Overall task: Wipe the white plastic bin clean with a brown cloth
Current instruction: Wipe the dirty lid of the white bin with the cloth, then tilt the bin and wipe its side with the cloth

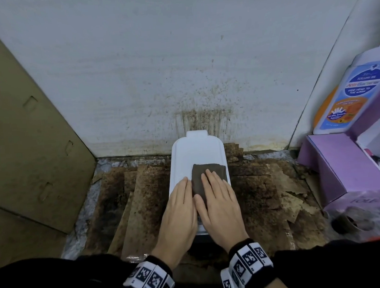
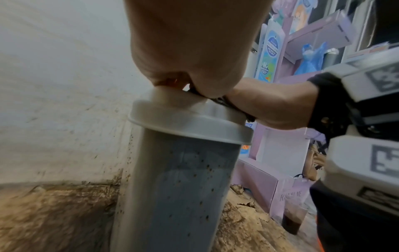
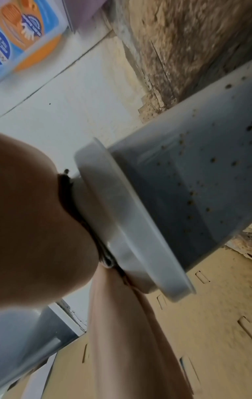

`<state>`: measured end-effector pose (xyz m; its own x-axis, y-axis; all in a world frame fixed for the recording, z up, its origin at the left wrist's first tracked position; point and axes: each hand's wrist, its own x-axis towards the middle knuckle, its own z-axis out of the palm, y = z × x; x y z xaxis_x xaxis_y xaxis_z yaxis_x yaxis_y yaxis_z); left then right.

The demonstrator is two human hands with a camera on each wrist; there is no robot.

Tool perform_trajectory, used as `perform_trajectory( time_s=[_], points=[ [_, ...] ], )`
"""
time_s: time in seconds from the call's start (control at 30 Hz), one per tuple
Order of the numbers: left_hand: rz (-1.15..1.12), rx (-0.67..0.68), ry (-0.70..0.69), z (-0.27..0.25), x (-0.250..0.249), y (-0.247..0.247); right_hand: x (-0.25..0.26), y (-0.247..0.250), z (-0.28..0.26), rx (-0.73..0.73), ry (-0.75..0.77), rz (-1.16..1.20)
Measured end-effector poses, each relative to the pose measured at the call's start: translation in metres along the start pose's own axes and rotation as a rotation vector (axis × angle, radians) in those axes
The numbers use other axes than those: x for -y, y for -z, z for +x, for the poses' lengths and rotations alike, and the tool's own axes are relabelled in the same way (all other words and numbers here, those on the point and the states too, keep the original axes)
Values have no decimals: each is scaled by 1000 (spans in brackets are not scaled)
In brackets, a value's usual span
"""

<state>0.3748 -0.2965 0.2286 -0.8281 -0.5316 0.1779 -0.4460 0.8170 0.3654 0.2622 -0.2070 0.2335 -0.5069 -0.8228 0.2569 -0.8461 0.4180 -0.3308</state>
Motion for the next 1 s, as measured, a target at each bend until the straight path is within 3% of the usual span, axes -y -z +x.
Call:
perform_trajectory(
  time_s=[0.1,0.43,0.67,0.87,1.0],
  points=[
    [175,-8,28,3,-4,5,-2,1,-4,-9,-32,-35],
    [88,-61,46,0,1,0,-17,-3,-12,-46,-101,184],
    [5,-64,62,-3,11,-7,-28,3,-23,-23,-237,798],
    [-23,-75,69,-4,13,-8,-36,-7,-25,-31,-496,1028],
    [-40,-90,80,-6,16,-6,-43,-3,-22,63,-524,1046]
  ],
)
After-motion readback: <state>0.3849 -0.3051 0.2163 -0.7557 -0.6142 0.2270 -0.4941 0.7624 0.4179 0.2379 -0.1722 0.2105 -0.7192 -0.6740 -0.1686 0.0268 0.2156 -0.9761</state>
